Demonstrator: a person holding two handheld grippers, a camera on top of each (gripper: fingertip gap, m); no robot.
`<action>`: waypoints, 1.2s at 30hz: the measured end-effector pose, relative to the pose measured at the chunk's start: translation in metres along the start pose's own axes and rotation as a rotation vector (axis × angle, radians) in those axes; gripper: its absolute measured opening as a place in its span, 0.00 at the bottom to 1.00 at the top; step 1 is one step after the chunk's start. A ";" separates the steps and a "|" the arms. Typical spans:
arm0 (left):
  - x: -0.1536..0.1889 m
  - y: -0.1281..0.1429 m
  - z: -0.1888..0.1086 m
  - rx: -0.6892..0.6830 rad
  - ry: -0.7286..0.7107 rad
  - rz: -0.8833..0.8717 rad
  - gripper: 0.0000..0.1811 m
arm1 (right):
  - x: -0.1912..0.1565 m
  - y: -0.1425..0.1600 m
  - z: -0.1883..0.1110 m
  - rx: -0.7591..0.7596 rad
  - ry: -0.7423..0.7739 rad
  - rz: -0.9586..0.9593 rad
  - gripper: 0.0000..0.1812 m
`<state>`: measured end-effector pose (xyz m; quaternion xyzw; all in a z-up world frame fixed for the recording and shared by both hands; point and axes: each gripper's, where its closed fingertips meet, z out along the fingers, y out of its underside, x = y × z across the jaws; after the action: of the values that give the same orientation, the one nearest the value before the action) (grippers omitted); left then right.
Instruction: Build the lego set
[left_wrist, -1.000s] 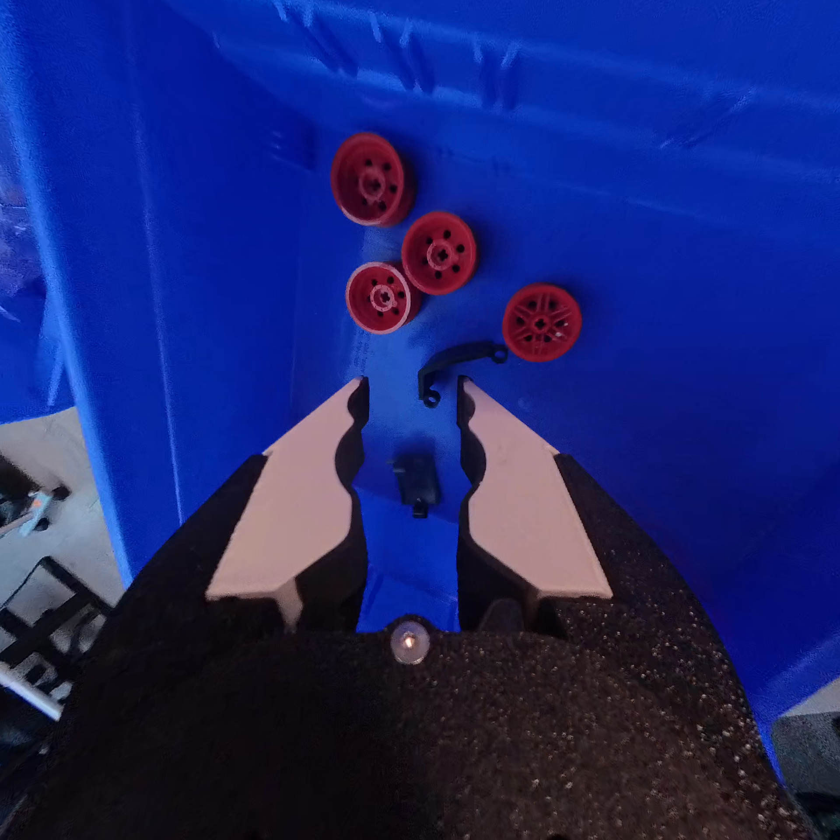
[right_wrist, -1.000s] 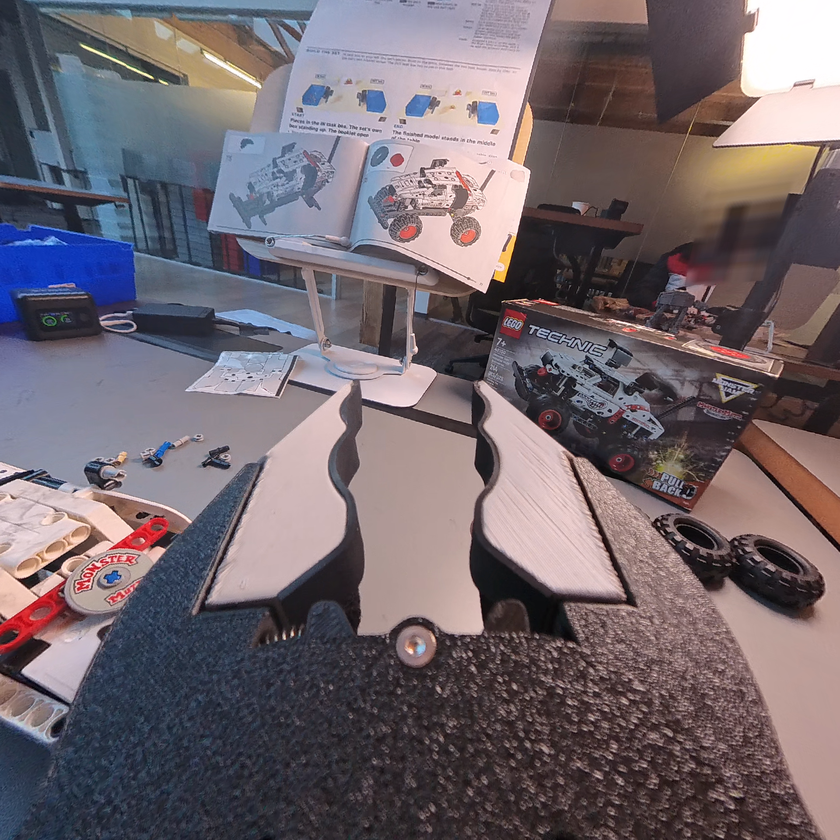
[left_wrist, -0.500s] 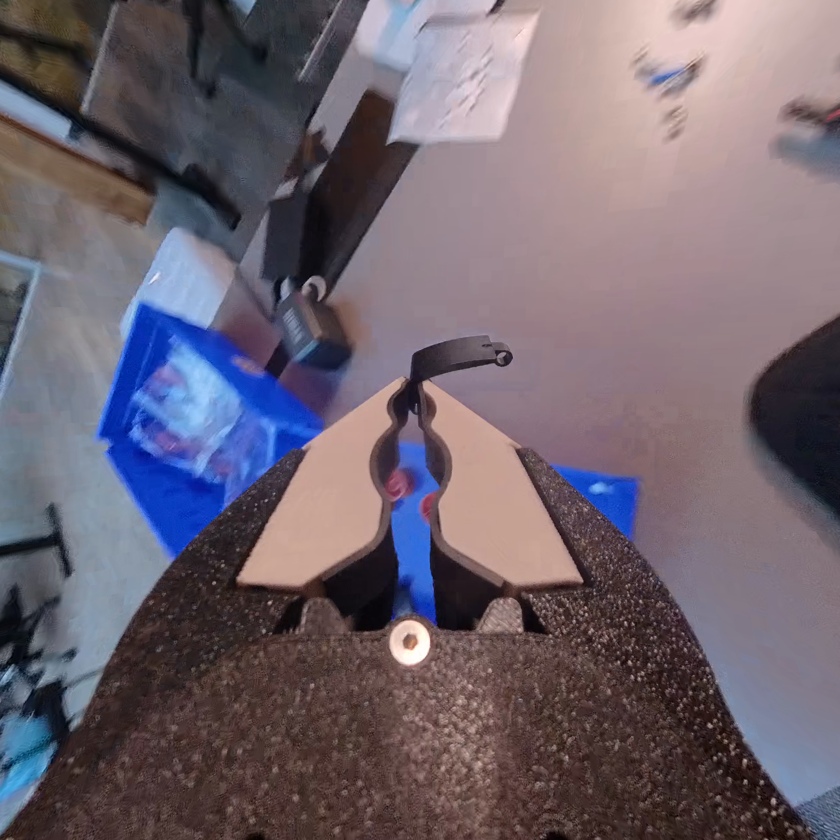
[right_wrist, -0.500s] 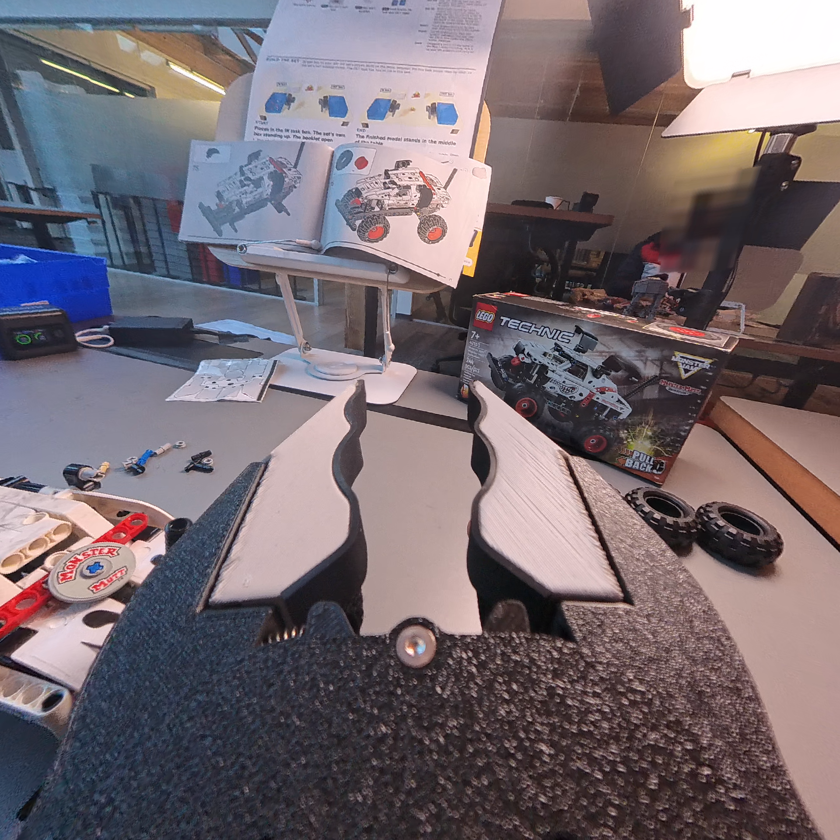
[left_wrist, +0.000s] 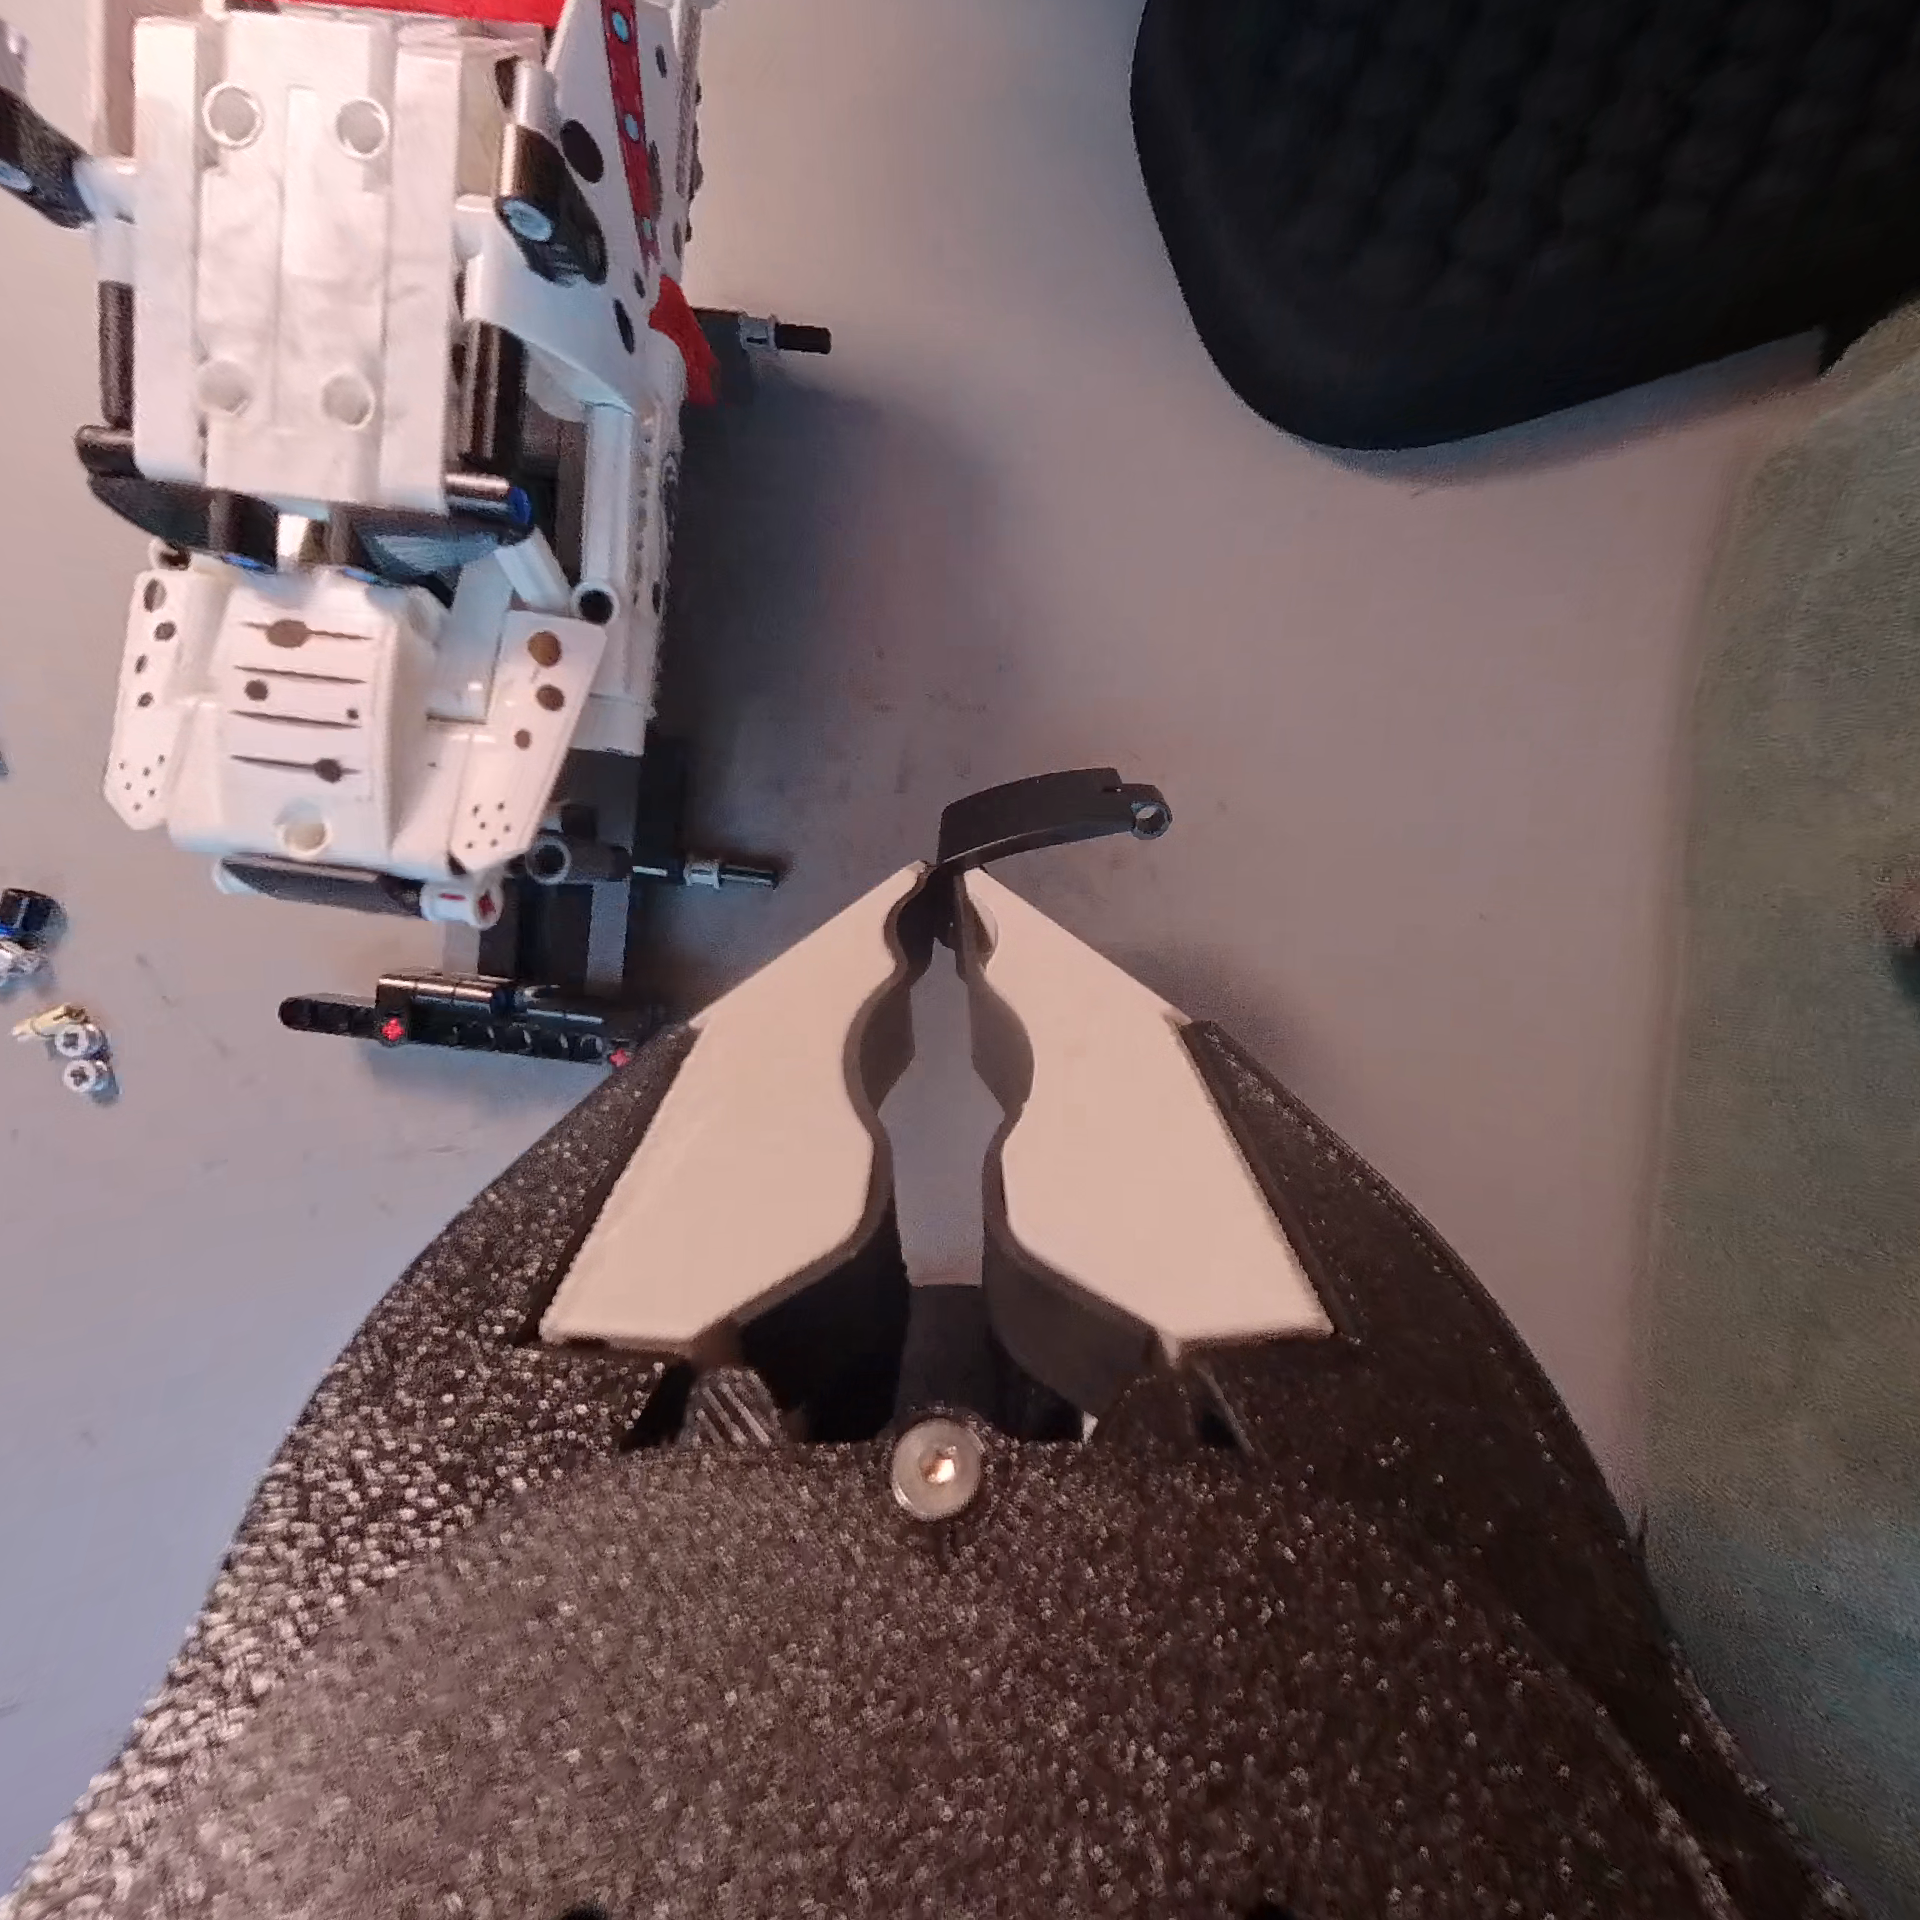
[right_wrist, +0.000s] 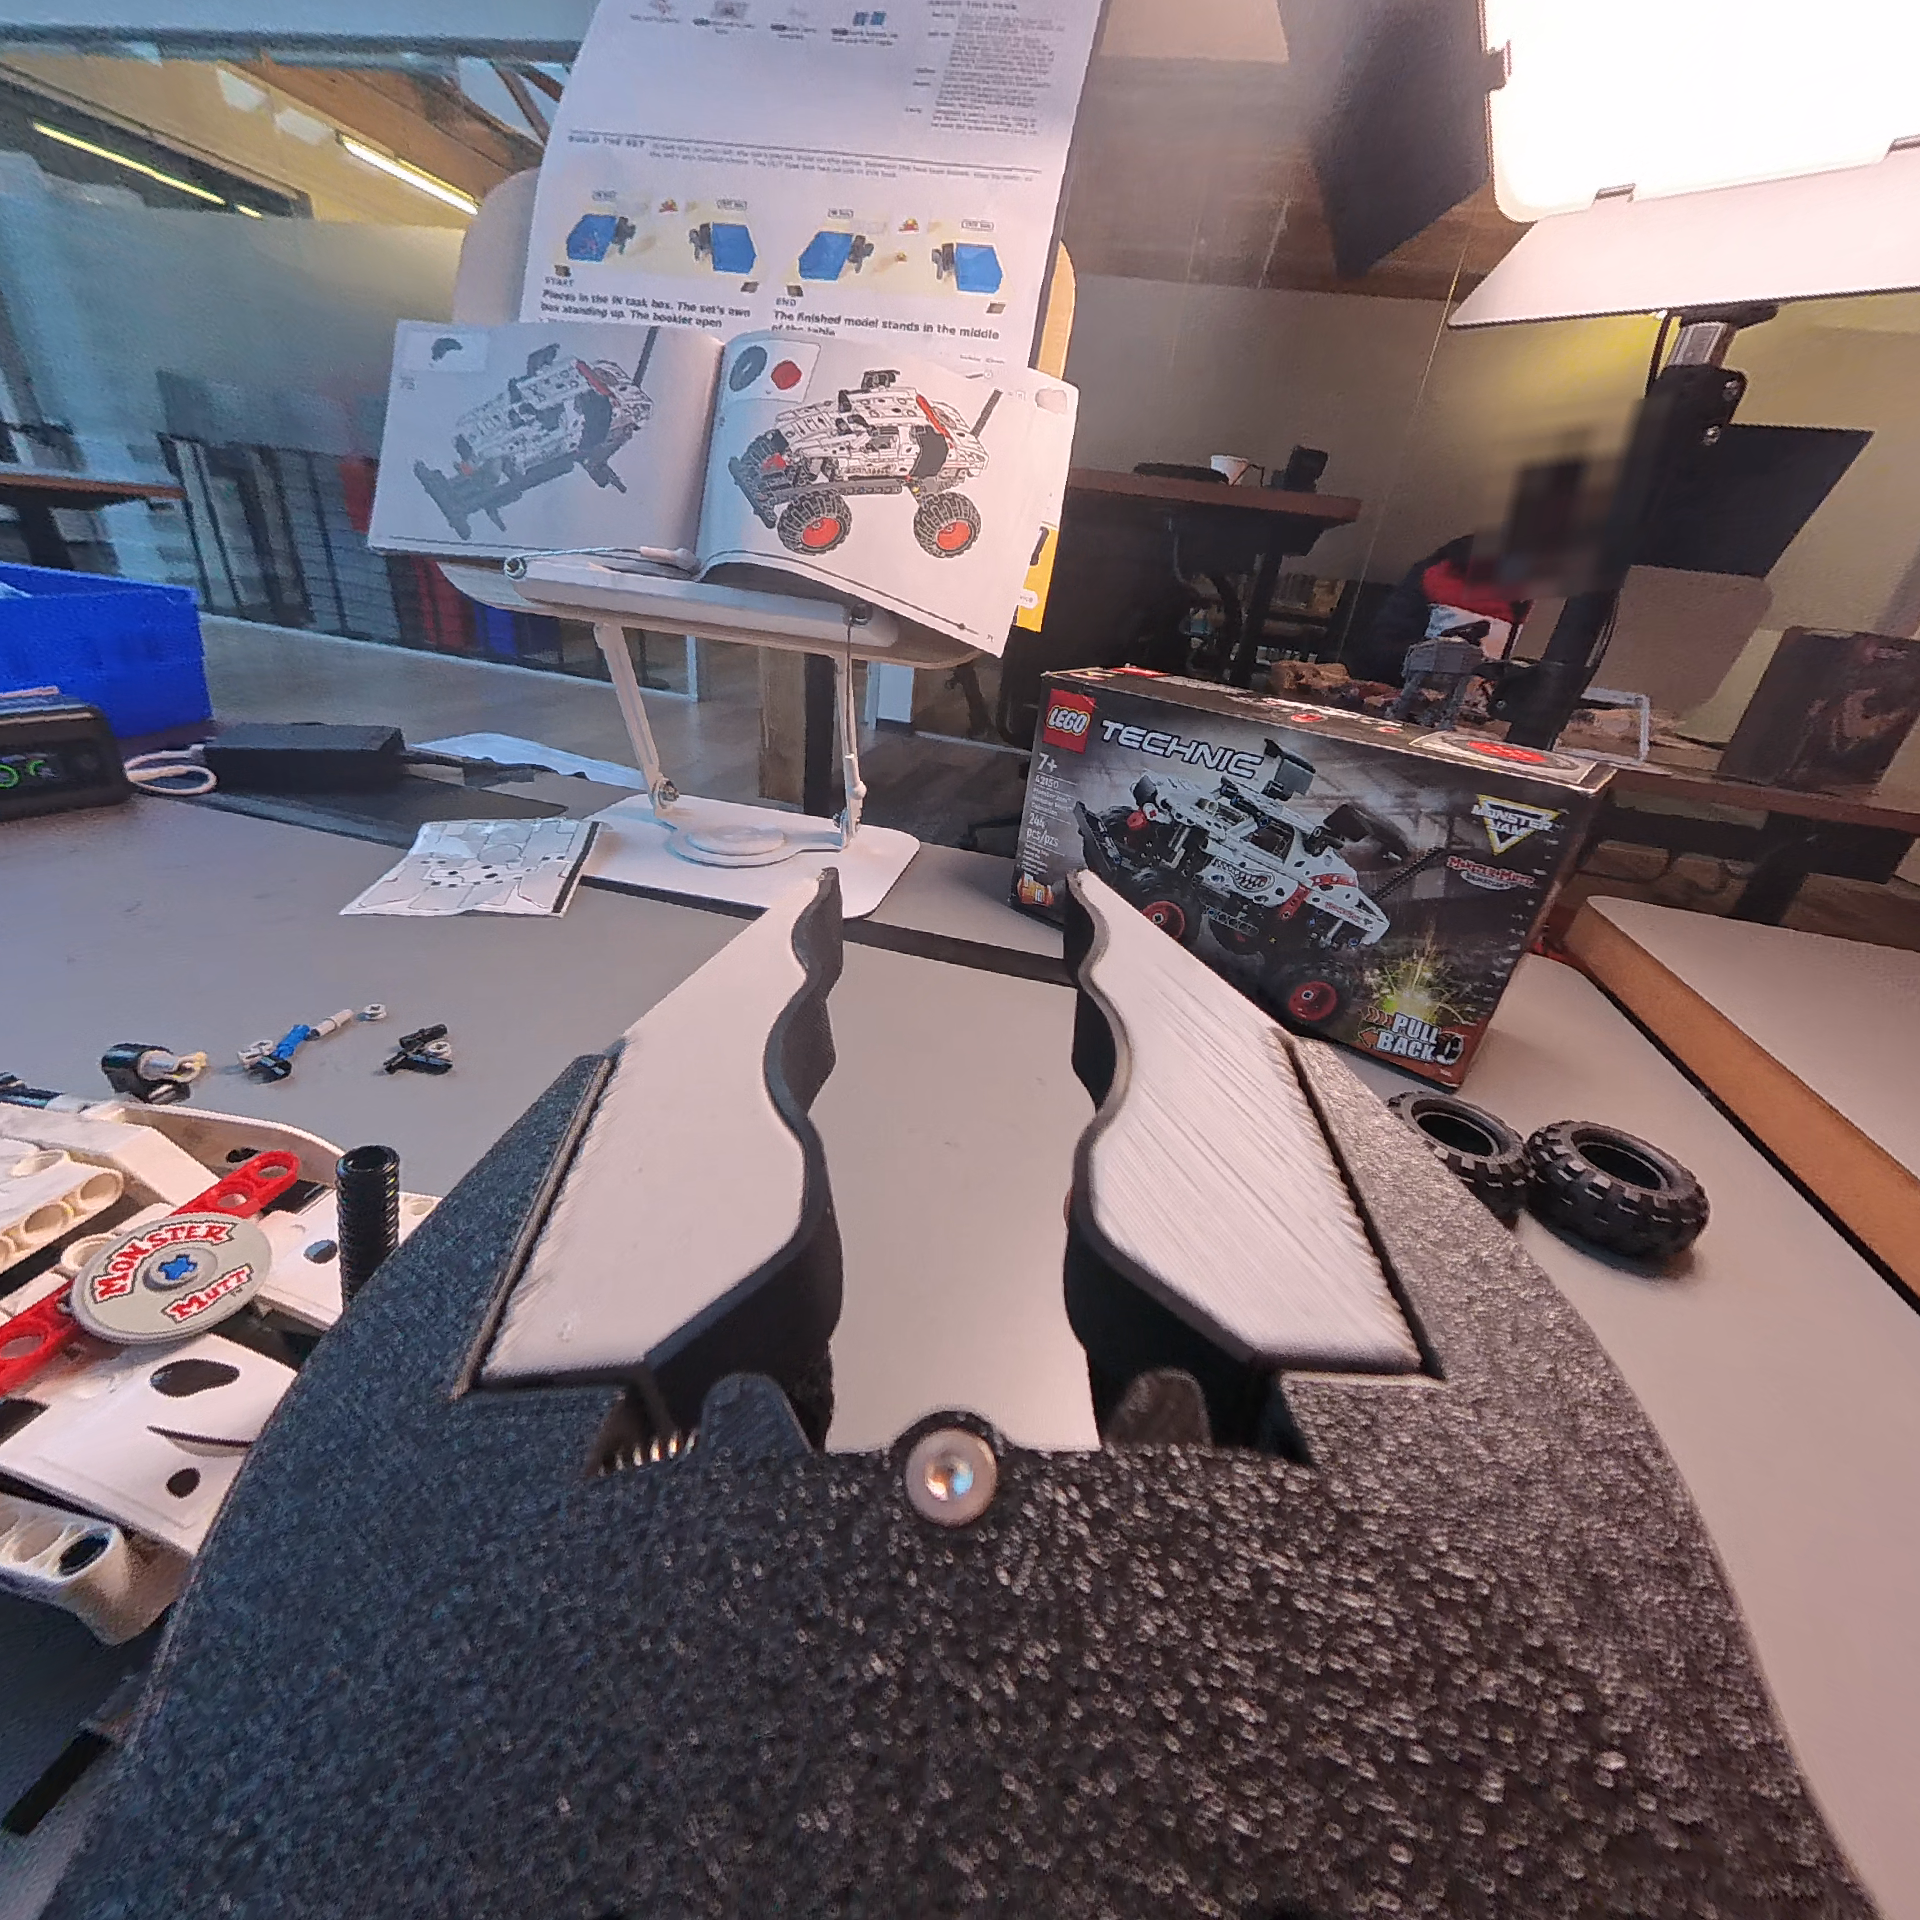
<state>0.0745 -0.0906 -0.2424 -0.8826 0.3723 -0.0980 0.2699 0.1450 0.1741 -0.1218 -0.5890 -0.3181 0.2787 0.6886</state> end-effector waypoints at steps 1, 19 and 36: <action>-0.001 -0.001 0.005 -0.005 -0.020 0.006 0.00 | -0.001 0.000 0.000 -0.001 -0.002 -0.001 0.23; -0.115 0.075 -0.205 0.183 -0.541 -0.327 0.14 | 0.000 0.005 0.000 -0.015 -0.002 0.001 0.22; -0.160 0.386 -0.283 -0.514 -0.467 -0.641 0.22 | -0.005 0.010 0.002 -0.029 -0.023 -0.007 0.22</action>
<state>-0.3773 -0.3141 -0.2136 -0.9897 0.0226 0.1199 0.0755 0.1399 0.1726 -0.1319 -0.5945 -0.3320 0.2785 0.6773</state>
